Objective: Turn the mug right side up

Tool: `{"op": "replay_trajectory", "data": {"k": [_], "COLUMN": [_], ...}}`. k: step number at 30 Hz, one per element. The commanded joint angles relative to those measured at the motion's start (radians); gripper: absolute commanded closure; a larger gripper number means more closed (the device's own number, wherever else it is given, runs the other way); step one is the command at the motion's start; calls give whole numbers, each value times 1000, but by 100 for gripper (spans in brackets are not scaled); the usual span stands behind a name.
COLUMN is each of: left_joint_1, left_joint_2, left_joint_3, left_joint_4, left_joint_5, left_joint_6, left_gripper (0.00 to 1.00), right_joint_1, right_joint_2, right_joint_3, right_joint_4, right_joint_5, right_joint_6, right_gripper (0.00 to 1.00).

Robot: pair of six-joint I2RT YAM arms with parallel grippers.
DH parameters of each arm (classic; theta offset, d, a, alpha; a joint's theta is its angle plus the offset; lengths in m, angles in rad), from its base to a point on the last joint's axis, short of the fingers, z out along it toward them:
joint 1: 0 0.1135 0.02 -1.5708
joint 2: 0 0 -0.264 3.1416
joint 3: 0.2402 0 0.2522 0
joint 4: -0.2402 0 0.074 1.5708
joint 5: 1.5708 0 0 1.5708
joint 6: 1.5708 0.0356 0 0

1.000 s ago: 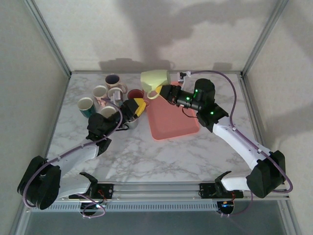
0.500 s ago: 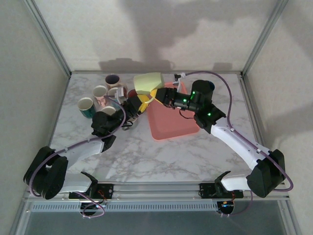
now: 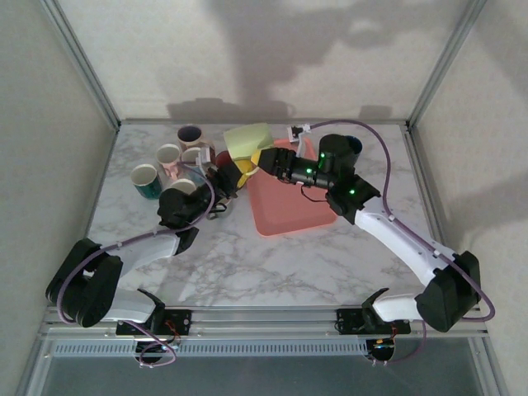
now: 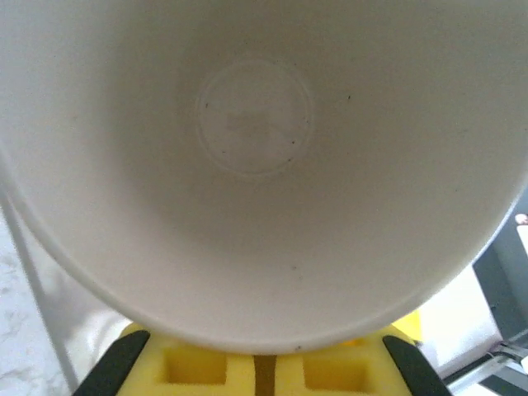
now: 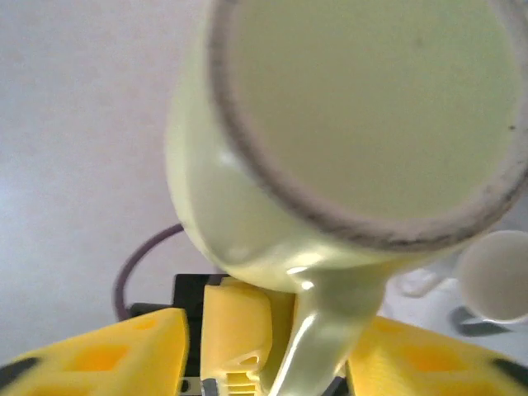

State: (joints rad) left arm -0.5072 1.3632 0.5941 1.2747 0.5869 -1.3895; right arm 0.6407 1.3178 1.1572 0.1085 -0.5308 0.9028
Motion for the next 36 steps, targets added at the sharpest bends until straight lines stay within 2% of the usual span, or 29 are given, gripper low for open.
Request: {"op": "replay_trajectory", "data": {"k": [1,5,12,15,23,27,31,36], "left_joint_1": [-4,13,21,21,18,11,-16,-41], "left_joint_2": [-94,-200,-299,-303,-335,-378,-412,-343], "left_joint_3": [13,36,282,357,394,339,287,283], "left_joint_4": [-46,-324,-1164,-1400,-1746,-1829,-1821,-1863], "left_joint_5": [-6,-13,-57,-86,-102,-99,-94,-316], "left_joint_6": [145,327,885,1063,1495,1698,1782,1767], "left_gripper": [100,100,100,100,100,100,100,100], "right_joint_1": [2,-4,-14,-23,-63,-85,-100,-108], "right_joint_2": [-71,-112,-184,-205,-217,-193,-163,-133], "right_joint_3": [64,74,64,57,32,27,40,53], "right_joint_4": [-244,-419,-583,-605,-624,-633,-643,-644], "right_joint_5": [206,389,617,646,628,608,579,559], "right_joint_6": [-193,-339,-550,-611,-673,-663,-654,-650], "right_gripper": [36,32,32,32,33,33,33,33]}}
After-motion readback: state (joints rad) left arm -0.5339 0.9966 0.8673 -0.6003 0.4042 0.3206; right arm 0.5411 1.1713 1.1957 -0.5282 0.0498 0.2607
